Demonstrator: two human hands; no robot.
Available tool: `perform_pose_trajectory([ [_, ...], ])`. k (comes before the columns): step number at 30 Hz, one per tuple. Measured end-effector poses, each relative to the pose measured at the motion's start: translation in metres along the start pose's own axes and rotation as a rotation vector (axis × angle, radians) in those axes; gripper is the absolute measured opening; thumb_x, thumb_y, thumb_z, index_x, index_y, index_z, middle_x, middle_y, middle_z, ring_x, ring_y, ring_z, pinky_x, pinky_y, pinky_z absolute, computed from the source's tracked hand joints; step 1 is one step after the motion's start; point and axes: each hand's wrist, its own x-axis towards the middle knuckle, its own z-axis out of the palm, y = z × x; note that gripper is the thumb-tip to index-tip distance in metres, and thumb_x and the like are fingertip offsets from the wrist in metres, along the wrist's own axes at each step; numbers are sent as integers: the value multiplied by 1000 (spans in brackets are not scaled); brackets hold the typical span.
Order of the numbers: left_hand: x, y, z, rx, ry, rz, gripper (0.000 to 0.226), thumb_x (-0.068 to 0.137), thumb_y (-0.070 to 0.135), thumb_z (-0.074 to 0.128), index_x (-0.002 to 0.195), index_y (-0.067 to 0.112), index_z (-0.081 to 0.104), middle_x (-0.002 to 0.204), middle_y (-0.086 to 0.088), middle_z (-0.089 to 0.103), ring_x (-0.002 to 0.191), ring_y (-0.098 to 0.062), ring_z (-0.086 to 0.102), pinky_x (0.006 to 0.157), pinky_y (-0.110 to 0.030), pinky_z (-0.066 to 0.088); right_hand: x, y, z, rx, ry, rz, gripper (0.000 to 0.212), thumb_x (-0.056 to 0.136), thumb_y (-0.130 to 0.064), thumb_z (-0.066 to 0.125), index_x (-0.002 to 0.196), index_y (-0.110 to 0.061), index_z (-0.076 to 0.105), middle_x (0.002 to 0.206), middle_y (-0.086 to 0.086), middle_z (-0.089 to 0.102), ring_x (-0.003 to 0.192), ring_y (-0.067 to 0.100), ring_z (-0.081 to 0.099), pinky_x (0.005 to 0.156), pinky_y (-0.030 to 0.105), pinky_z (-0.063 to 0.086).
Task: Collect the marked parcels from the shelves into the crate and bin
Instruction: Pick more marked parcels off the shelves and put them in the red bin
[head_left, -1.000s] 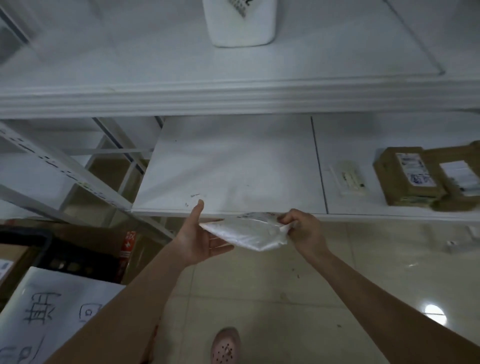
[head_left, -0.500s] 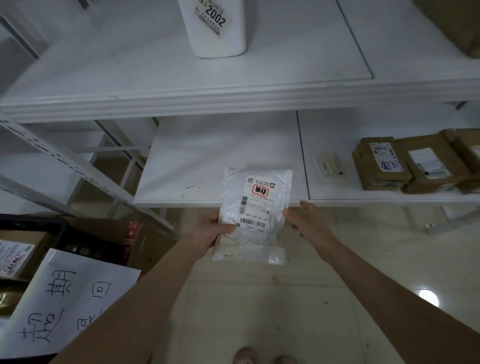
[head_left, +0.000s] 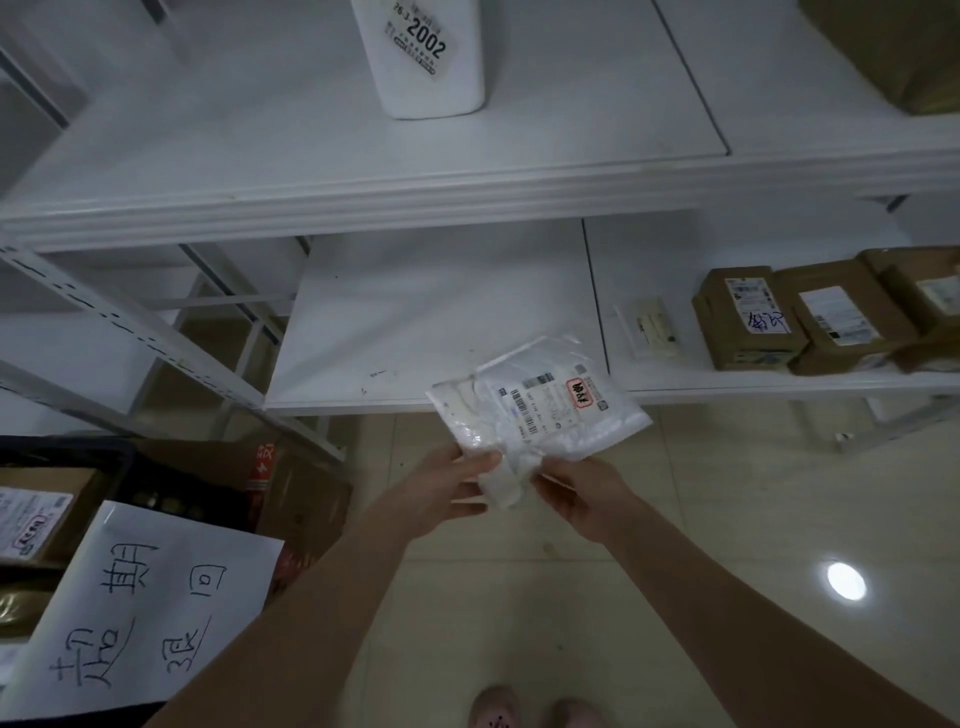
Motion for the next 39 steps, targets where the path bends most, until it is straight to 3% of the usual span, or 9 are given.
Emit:
perform_pose_trajectory([
  [5, 1, 17, -8, 181, 272, 136, 25, 87, 2, 65, 111, -2, 62, 80, -5, 70, 67, -17, 66, 55, -23, 55, -2, 3, -1, -782, 163, -114, 16, 85, -27, 71, 81, -11, 67, 67, 3, 68, 52, 11, 61, 49, 20, 47],
  [8, -2, 34, -32, 486, 326, 201, 23, 87, 7, 67, 107, -3, 63, 88, -10, 67, 70, -17, 63, 54, -16, 52, 2, -11, 0, -1021, 311, -405, 27, 79, -32, 75, 101, -20, 64, 96, -3, 64, 85, 15, 62, 75, 31, 49],
  [13, -11, 64, -44, 582, 190, 250, 22, 83, 6, 71, 103, 8, 63, 88, 1, 66, 74, -9, 63, 56, -10, 52, 14, -24, 8, -1145, 174, -492, 98, 69, -27, 84, 149, -19, 27, 146, 1, 39, 133, 23, 39, 107, 44, 38],
  [15, -13, 73, -48, 623, 141, 241, 22, 82, 6, 72, 103, 9, 64, 93, -1, 67, 79, -12, 64, 65, -14, 54, 20, -25, 5, -1025, 64, -418, 99, 67, -20, 85, 148, -19, 29, 143, 2, 46, 128, 24, 46, 105, 48, 42],
  [19, -11, 79, -47, 516, 198, 268, 29, 81, 5, 73, 109, 6, 62, 94, -5, 66, 78, -13, 63, 62, -14, 54, 25, -24, -1, -872, -22, -291, 27, 77, -11, 76, 101, -15, 65, 104, 6, 71, 94, 26, 68, 87, 49, 55],
  [22, -8, 73, -39, 201, 374, 279, 42, 80, 10, 75, 118, 4, 59, 99, -8, 67, 86, -22, 66, 76, -27, 58, 24, -22, 2, -749, 62, -264, 7, 84, -9, 69, 86, -15, 68, 93, 4, 72, 85, 21, 68, 74, 35, 57],
  [28, -7, 41, -16, 264, 211, 83, 59, 76, 21, 78, 129, 15, 51, 116, -6, 67, 95, -20, 67, 77, -32, 55, 23, -27, 0, -485, 127, -251, 14, 90, -4, 61, 100, -11, 68, 96, 6, 71, 81, 18, 67, 66, 31, 55],
  [34, -4, 30, -2, 212, 371, 142, 34, 80, 5, 73, 113, 2, 64, 110, -13, 70, 87, -21, 68, 69, -24, 54, 26, -30, -6, -577, 130, -280, 34, 86, -1, 58, 112, -20, 68, 106, 1, 72, 95, 23, 69, 85, 46, 57],
  [39, -7, 31, -1, 161, 431, 159, 50, 83, -1, 68, 130, 2, 52, 121, -14, 63, 93, -22, 63, 80, -32, 53, 27, -27, -5, -558, 125, -282, 32, 88, -1, 58, 115, -17, 68, 106, 5, 72, 95, 25, 69, 86, 47, 56],
])
